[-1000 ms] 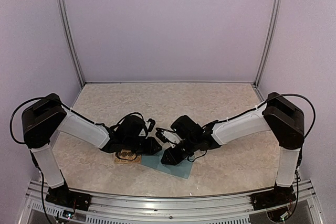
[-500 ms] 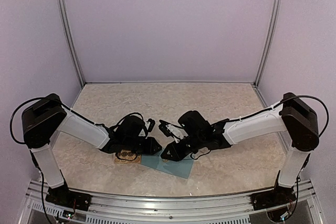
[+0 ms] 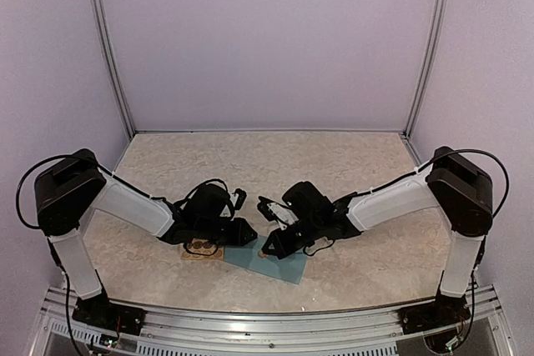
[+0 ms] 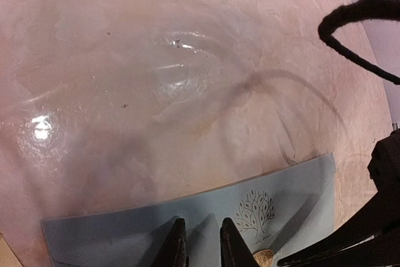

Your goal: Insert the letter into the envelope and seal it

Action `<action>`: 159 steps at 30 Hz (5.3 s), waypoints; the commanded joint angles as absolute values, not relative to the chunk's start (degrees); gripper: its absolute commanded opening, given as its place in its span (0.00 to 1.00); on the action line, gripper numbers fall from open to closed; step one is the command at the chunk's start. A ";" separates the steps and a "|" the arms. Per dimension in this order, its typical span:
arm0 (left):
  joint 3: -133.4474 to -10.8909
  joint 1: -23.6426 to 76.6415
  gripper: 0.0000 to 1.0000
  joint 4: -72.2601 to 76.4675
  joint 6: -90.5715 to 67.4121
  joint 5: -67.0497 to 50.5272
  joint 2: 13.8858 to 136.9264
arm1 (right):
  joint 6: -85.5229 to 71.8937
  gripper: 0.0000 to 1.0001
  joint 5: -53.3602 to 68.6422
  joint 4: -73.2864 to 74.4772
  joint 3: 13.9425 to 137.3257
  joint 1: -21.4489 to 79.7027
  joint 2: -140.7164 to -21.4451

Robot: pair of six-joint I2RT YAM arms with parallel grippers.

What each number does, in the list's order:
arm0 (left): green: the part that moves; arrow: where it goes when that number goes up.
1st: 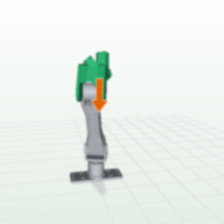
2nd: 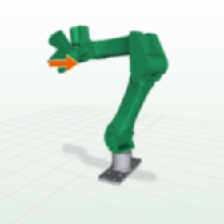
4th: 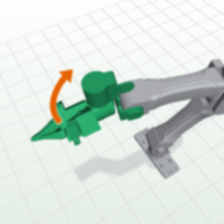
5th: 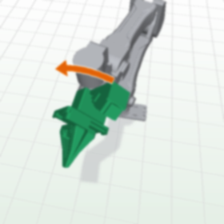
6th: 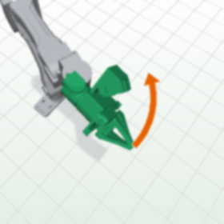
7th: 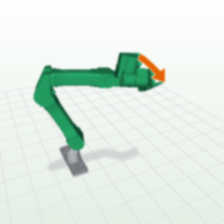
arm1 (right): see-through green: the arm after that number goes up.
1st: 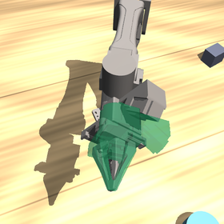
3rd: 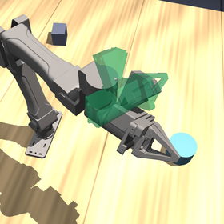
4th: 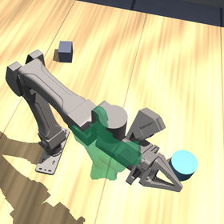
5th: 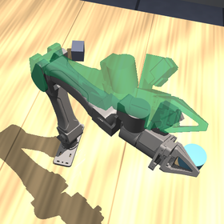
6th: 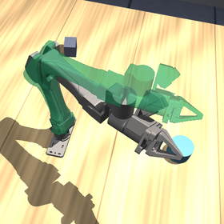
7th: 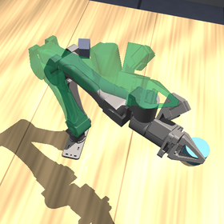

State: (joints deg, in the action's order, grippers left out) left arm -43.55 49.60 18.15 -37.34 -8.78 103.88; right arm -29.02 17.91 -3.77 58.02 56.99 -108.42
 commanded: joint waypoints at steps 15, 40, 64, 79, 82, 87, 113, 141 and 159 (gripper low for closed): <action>-41.23 50.10 0.17 14.68 -38.55 -8.35 103.97 | -29.53 0.00 20.29 -3.28 59.93 56.31 -115.05; -36.46 53.42 0.17 13.07 -41.76 -4.83 94.85 | -29.00 0.00 20.28 -0.71 61.47 57.22 -117.07; -31.64 54.58 0.03 15.26 -48.94 -3.65 100.81 | -26.81 0.00 25.14 -1.49 62.84 57.52 -117.86; -31.92 54.84 0.03 14.68 -49.53 -3.15 100.99 | -25.51 0.00 26.28 -0.35 64.27 58.41 -118.70; -31.93 54.84 0.03 14.52 -49.49 -2.91 100.99 | -25.52 0.00 26.24 0.04 64.18 58.67 -118.49; -31.84 54.80 0.03 14.33 -49.24 -2.49 100.85 | -26.97 0.00 24.25 1.19 62.74 58.79 -116.91; -31.95 54.66 0.03 14.94 -46.24 -2.45 98.88 | -33.30 0.00 26.38 -3.95 59.23 56.28 -109.13; -32.61 55.57 0.03 14.15 -47.80 -2.03 99.36 | -32.78 0.00 32.46 -0.36 65.97 56.25 -118.89; -32.17 58.80 0.05 12.75 -47.37 -1.27 93.00 | -34.04 0.00 31.72 0.64 66.12 56.18 -120.38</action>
State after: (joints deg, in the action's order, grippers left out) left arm -33.10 58.54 13.91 -47.53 -1.13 92.66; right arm -33.82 32.86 -1.65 65.84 56.45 -117.93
